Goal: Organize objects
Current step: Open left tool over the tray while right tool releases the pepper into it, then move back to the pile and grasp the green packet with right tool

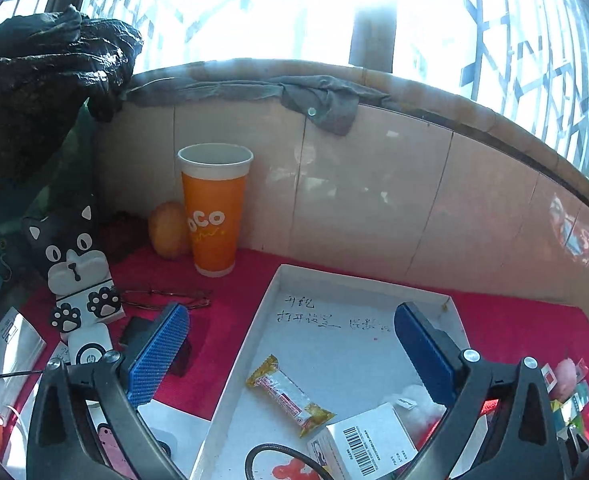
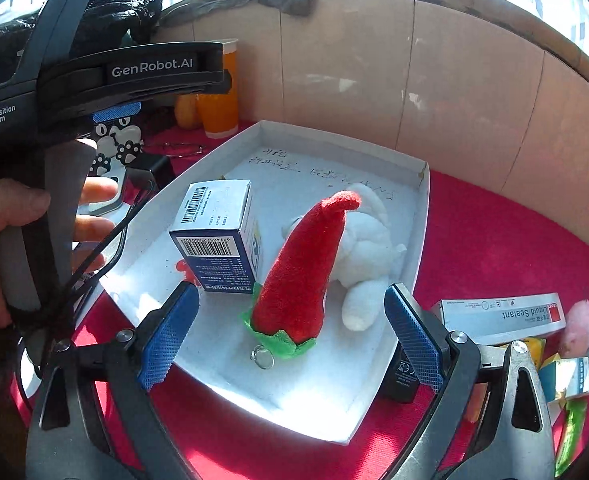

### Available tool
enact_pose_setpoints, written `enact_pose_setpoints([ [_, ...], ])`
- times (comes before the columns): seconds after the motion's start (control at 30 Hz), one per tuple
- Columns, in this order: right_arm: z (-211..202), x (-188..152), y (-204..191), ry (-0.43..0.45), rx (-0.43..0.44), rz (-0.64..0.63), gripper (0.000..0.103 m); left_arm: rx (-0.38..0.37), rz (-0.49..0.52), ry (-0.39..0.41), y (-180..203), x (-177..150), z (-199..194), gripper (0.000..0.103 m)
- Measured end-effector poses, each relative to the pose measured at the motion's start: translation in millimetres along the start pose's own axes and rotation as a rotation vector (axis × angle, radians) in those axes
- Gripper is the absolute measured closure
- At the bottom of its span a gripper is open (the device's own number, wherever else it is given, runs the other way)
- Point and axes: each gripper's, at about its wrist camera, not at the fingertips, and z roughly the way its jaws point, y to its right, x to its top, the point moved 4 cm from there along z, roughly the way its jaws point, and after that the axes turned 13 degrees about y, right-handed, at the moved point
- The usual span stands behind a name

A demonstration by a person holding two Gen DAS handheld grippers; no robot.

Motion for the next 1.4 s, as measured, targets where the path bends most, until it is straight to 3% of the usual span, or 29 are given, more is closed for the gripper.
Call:
enact_pose_setpoints([
  [0.23, -29, 1, 4, 0.101, -0.040, -0.011, 0.008, -0.055, 0.031, 0.230, 14, 15, -62, 0.000],
  [0.43, -54, -2, 29, 0.121, -0.058, 0.092, 0.008, -0.131, 0.054, 0.212, 33, 18, -79, 0.000],
  [0.53, -70, -3, 49, 0.142, -0.095, 0.151, 0.008, -0.190, 0.050, 0.170, 43, 13, -80, 0.000],
  [0.67, -93, -12, 82, 0.171, -0.153, 0.226, 0.008, -0.341, 0.035, 0.116, 60, 1, -83, 0.000],
  [0.8, -119, -29, 126, 0.183, -0.236, 0.317, 0.000, -0.423, 0.057, 0.047, 83, -13, -84, 0.000],
  [1.07, -174, -75, 223, 0.182, -0.448, 0.484, 0.000, -0.622, 0.136, -0.173, 147, -62, -87, 0.000],
  [1.2, -193, -104, 258, 0.137, -0.516, 0.540, 0.000, -0.692, 0.209, -0.268, 181, -91, -85, 0.000],
  [1.4, -176, -131, 272, -0.003, -0.571, 0.476, 0.000, -0.686, 0.409, -0.326, 228, -123, -77, 0.005],
])
